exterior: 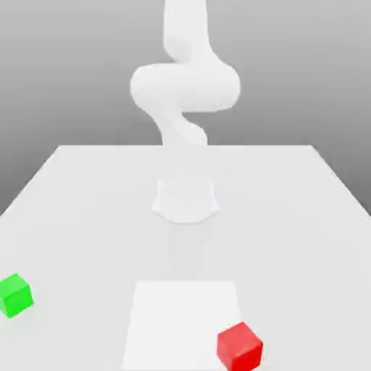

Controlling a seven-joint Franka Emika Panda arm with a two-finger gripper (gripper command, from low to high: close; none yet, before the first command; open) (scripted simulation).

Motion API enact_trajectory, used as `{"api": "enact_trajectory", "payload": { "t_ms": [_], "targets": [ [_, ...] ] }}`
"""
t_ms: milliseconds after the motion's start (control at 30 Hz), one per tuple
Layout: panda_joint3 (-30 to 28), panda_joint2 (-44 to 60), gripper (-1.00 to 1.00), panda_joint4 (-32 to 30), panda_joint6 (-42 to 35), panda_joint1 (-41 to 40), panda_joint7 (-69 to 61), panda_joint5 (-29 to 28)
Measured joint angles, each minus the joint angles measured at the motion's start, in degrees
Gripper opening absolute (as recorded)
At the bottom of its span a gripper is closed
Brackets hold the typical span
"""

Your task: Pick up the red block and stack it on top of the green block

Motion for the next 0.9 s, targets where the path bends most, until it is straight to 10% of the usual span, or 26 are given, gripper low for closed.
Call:
{"api": "enact_trajectory", "payload": {
  "t_ms": [900],
  "targets": [
    [1.1, 56.4, 0.0, -6.3, 21.3, 7.8, -18.7, -0.6]
  ]
}}
